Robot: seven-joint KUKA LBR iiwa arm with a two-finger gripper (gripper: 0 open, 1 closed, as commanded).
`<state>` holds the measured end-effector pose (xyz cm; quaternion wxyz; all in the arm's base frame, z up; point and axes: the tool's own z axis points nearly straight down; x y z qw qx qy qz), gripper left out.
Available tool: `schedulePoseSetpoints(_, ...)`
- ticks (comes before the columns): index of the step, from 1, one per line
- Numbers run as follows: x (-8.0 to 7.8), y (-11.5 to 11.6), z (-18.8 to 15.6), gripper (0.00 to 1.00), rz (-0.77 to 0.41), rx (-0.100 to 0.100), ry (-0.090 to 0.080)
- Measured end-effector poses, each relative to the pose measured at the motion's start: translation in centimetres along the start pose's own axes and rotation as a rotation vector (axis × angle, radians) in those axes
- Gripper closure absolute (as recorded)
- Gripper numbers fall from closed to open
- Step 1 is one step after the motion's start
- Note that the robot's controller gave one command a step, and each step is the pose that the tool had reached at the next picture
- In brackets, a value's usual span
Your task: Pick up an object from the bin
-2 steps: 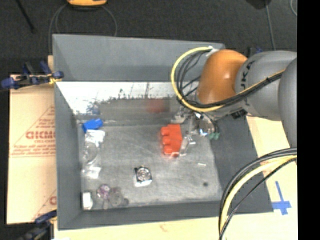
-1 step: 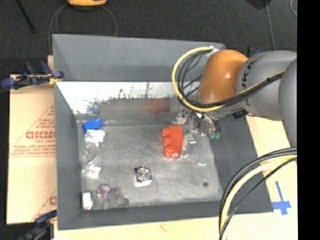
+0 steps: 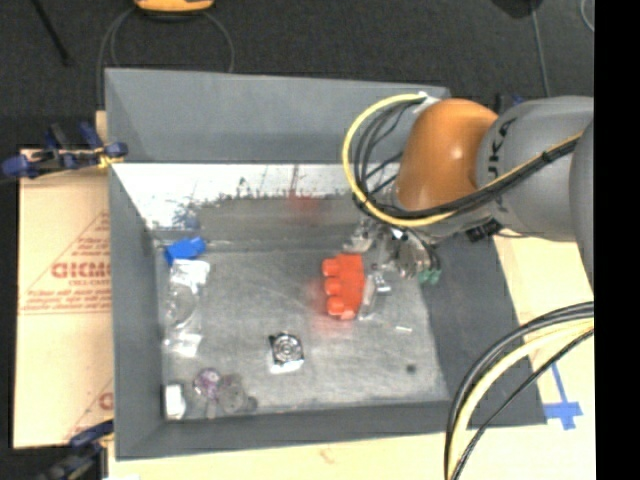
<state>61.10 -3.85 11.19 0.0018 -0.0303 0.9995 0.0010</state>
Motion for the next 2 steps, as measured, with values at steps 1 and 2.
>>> schedulePoseSetpoints(1,1.5,-0.5,-6.8,1.00,-0.008,0.005,-0.007)
schedulePoseSetpoints(2,1.2,-1.6,-12.2,1.00,-0.029,0.006,-0.007)
